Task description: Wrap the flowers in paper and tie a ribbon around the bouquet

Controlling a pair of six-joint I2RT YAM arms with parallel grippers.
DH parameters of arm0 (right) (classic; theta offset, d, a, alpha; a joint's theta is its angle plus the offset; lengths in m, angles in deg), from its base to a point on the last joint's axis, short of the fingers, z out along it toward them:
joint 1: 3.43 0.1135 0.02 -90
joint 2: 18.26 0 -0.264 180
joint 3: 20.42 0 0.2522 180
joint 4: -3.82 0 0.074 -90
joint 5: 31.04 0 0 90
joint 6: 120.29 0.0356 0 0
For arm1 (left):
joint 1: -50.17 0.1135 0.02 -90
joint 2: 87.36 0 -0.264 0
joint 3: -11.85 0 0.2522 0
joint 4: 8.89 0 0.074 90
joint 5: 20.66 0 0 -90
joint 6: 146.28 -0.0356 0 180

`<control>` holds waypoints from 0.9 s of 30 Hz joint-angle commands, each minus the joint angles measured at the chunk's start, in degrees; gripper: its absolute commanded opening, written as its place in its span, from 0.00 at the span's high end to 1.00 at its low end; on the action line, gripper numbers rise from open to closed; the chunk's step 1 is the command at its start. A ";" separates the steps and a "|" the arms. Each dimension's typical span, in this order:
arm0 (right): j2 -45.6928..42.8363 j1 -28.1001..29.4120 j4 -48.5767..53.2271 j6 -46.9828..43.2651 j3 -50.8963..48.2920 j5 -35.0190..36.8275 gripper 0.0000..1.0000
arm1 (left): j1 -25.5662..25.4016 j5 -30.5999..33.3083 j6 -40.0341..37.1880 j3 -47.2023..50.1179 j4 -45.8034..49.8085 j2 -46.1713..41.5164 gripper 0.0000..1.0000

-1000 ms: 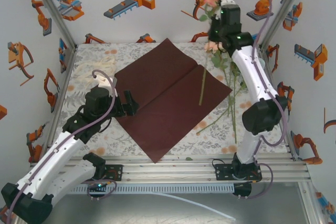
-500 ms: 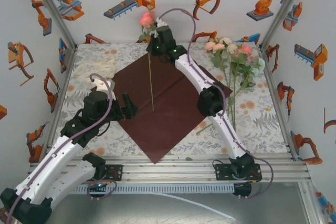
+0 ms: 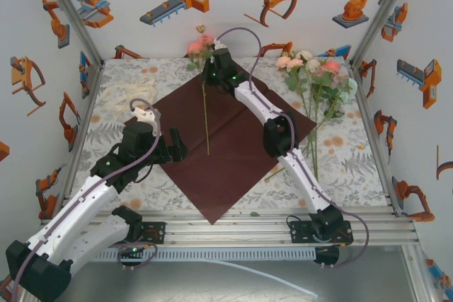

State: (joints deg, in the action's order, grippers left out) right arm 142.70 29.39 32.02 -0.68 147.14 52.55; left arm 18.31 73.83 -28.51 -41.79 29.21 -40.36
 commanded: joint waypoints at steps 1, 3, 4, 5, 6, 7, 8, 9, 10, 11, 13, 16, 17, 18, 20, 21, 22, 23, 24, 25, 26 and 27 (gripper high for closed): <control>-3.53 -0.39 -0.89 -2.48 0.13 1.38 0.72 | -0.13 -0.07 0.86 -0.20 -1.55 0.45 0.02; -7.08 -0.39 0.02 -3.97 -1.33 2.28 0.65 | -0.13 -0.42 1.23 -0.39 -1.48 0.43 0.02; -9.36 -0.47 0.31 -4.69 -2.55 2.54 0.64 | -0.09 -0.63 1.49 -0.38 -1.40 0.30 0.02; -11.28 -0.55 0.77 -5.39 -3.68 2.48 0.64 | -0.10 -0.88 1.58 -0.48 -1.23 0.01 0.02; -13.90 -0.65 1.36 -6.13 -5.30 2.37 0.65 | -0.12 -1.29 1.74 -0.61 -1.06 -0.42 0.02; -16.74 -0.65 2.01 -6.82 -7.12 2.37 0.66 | -0.12 -1.87 1.87 -0.57 -0.96 -0.96 0.02; -19.37 -0.72 2.48 -7.42 -9.34 2.37 0.66 | -0.13 -2.66 1.82 -0.52 -1.08 -1.50 0.02; -22.69 -0.73 2.77 -8.32 -12.39 2.62 0.66 | -0.11 -3.93 1.68 -0.44 -1.46 -2.12 0.02; -25.92 -0.77 3.03 -9.06 -15.63 3.01 0.66 | -0.13 -5.07 1.67 -0.38 -1.88 -2.80 0.03; -29.05 -0.87 3.33 -9.83 -18.73 3.59 0.66 | -0.09 -6.26 1.73 -0.40 -2.24 -3.29 0.03; -36.02 -1.24 4.34 -12.04 -25.70 4.92 0.66 | -0.16 -10.37 1.68 -0.24 -4.04 -4.22 0.03; -45.90 -2.41 5.84 -15.35 -36.15 6.83 0.64 | -0.19 -17.99 1.59 0.56 -8.75 -4.94 0.03; -48.85 -2.98 6.31 -15.91 -39.51 8.10 0.64 | -0.25 -20.34 1.64 0.74 -10.39 -4.93 0.03; -52.43 -3.79 6.58 -16.15 -43.61 10.01 0.64 | -0.32 -22.74 1.68 0.94 -11.78 -4.68 0.03; -58.89 -6.06 6.29 -15.87 -51.97 13.23 0.64 | -0.65 -25.51 1.96 0.71 -13.50 -3.99 0.03; -62.28 -7.70 5.78 -15.61 -56.74 14.24 0.63 | -0.83 -26.58 1.86 0.51 -14.00 -3.49 0.03; -65.64 -9.58 5.32 -15.12 -61.16 14.90 0.63 | -1.13 -27.31 1.72 0.34 -14.39 -3.17 0.03; -68.09 -11.45 4.91 -14.82 -65.04 15.21 0.63 | -1.35 -27.72 1.56 0.15 -14.58 -2.98 0.03; -70.48 -13.79 4.62 -14.46 -69.21 15.74 0.63 | -1.66 -27.92 1.27 -0.09 -14.58 -2.76 0.03; -72.72 -16.44 4.74 -13.65 -72.71 16.55 0.63 | -1.88 -27.81 1.00 -0.20 -14.55 -2.71 0.03; -74.23 -18.69 4.98 -12.65 -75.73 16.81 0.63 | -2.05 -27.65 0.80 -0.20 -14.57 -2.71 0.03; -75.81 -21.73 5.19 -11.39 -78.96 16.50 0.63 | -2.10 -27.36 0.51 -0.12 -14.57 -2.73 0.03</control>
State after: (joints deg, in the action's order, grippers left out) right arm 69.44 13.35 34.88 -14.34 75.95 65.51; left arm 16.69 49.35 -27.20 -41.63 17.17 -42.96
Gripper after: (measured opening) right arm 0.366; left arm 0.973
